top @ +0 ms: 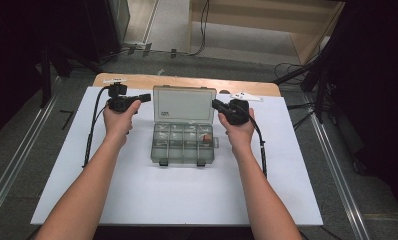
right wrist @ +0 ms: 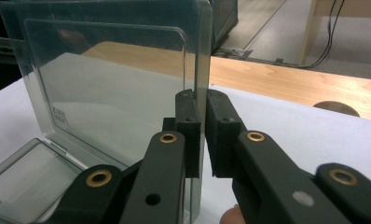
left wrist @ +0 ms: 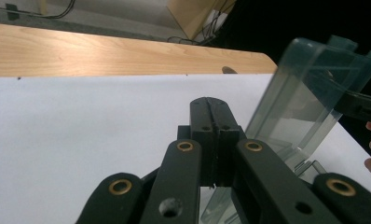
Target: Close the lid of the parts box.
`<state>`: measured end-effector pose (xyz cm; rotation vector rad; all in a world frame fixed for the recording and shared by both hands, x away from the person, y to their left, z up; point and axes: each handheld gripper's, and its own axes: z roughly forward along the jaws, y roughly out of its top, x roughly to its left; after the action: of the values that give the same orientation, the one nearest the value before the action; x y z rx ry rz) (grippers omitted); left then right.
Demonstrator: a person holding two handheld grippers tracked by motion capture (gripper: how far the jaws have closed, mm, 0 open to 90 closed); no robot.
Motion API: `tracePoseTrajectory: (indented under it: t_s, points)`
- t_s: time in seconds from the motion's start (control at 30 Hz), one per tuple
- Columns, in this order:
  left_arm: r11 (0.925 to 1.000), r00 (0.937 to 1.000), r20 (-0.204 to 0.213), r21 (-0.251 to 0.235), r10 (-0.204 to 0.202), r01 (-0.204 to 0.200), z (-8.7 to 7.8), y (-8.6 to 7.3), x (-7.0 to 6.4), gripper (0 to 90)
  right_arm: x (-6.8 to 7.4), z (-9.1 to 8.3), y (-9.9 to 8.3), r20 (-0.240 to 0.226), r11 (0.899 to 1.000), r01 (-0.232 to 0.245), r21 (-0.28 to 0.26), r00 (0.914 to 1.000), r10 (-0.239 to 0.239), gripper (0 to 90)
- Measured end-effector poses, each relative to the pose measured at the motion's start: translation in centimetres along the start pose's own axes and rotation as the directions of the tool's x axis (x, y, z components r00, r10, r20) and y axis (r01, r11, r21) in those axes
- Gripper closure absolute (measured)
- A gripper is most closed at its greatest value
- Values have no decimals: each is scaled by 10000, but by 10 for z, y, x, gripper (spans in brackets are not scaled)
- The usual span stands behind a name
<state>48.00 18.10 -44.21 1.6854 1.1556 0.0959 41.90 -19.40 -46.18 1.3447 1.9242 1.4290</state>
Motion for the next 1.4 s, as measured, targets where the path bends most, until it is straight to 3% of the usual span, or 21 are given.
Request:
tracePoseTrajectory:
  t_s: [0.17, 0.3, 0.57, 0.7, 0.83, 1.07, 1.13, 1.17, 1.3, 1.4]
  points:
    - [9998, 9979, 636, -97, -154, 160, 6, 2, -4, 900, 1, -4, -4, -88, 9987, 403, -302, 9991, -406, 824]
    - [10000, 9963, 852, -16, -74, 76, 8, 0, -6, 899, 4, -8, -6, -78, 9972, 643, -371, 9979, -646, 821]
    - [10000, 9937, 1119, 12, -29, 28, 9, -2, -7, 899, 7, -13, -9, -30, 9984, 378, -419, 9993, -379, 807]
    - [9997, 9927, 1185, 34, 231, -237, 9, -3, -11, 900, 8, -15, -12, -21, 9989, 290, -370, 9996, -291, 794]
    - [9997, 9845, 1754, -249, 23, 21, 5, -3, -10, 900, 11, -18, -14, 118, 9977, 646, -209, 9979, -644, 750]
    - [9989, 9820, 1845, -308, 407, -356, 1, -2, -19, 900, 7, -33, -16, -295, 9983, 368, -460, 9988, -382, 597]
    - [9987, 9809, 1895, -329, 436, -381, 0, -2, -20, 900, 7, -40, -17, -431, 9985, 247, -493, 9987, -269, 597]
    - [9988, 9765, 2120, -356, 400, -332, -1, -3, -20, 900, 7, -43, -18, -404, 9986, 275, -453, 9988, -294, 597]
    - [9984, 9746, 2192, -423, 451, -367, -3, -4, -19, 900, 9, -50, -19, -291, 9985, 401, -375, 9987, -412, 609]
    - [9975, 9705, 2324, -416, 648, -566, -4, -6, -22, 900, 10, -57, -20, -181, 9987, 453, -238, 9988, -457, 675]
